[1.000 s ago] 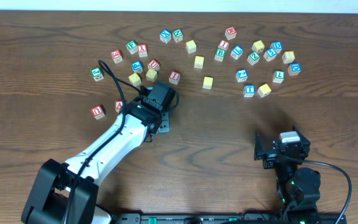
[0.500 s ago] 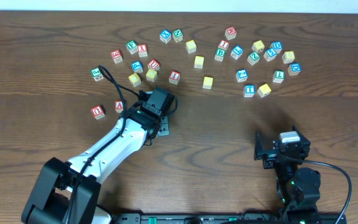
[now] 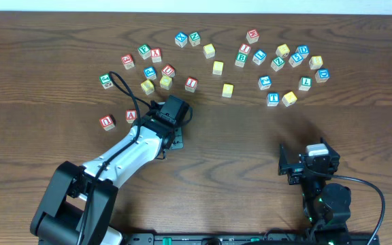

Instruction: Spell out ROBOT

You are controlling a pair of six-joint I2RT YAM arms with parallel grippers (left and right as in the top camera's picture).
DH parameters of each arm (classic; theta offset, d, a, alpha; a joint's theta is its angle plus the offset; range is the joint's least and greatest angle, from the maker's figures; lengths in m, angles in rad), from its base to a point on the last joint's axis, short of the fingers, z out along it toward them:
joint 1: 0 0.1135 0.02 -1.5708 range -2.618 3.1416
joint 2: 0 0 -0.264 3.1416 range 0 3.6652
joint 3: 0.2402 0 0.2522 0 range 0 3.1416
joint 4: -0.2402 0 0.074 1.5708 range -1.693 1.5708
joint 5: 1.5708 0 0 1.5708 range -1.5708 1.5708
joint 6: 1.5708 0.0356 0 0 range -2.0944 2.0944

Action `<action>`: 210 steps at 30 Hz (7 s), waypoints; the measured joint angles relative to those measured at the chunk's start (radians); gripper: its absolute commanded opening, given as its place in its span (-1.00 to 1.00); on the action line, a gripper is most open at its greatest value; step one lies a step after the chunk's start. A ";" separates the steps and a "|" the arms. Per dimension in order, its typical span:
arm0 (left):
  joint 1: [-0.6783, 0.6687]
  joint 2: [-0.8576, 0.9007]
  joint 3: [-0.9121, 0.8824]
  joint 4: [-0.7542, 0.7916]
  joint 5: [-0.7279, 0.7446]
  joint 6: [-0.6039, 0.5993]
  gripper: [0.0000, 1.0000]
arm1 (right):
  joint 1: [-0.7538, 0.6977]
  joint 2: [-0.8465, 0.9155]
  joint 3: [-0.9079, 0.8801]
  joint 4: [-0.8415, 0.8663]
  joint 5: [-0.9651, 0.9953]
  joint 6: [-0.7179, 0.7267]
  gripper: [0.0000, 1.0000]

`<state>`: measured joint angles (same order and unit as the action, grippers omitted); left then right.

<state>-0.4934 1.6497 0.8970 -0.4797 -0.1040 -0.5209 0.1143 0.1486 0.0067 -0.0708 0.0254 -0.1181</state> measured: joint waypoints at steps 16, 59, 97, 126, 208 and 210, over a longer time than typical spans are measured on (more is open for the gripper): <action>0.000 0.000 0.000 0.017 0.000 0.001 -0.61 | 0.000 0.000 0.000 0.000 0.000 0.000 0.98; 0.000 0.087 0.004 0.097 0.029 0.032 0.33 | 0.000 0.000 0.000 0.000 0.000 0.000 0.99; 0.030 -0.262 0.090 0.027 0.048 0.146 0.65 | 0.000 0.000 0.000 0.000 0.000 0.000 0.98; 0.242 0.057 0.647 -0.254 0.049 0.477 0.65 | 0.000 0.000 0.000 0.000 0.000 0.000 0.99; 0.280 0.430 0.843 -0.264 0.150 0.657 0.73 | 0.000 0.000 0.000 0.000 0.000 0.000 0.98; 0.280 0.430 0.843 -0.264 0.150 0.657 0.72 | 0.000 0.000 0.000 0.000 0.000 0.000 0.99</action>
<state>-0.2131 2.0800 1.7397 -0.7437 0.0460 0.1360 0.1143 0.1486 0.0067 -0.0708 0.0254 -0.1177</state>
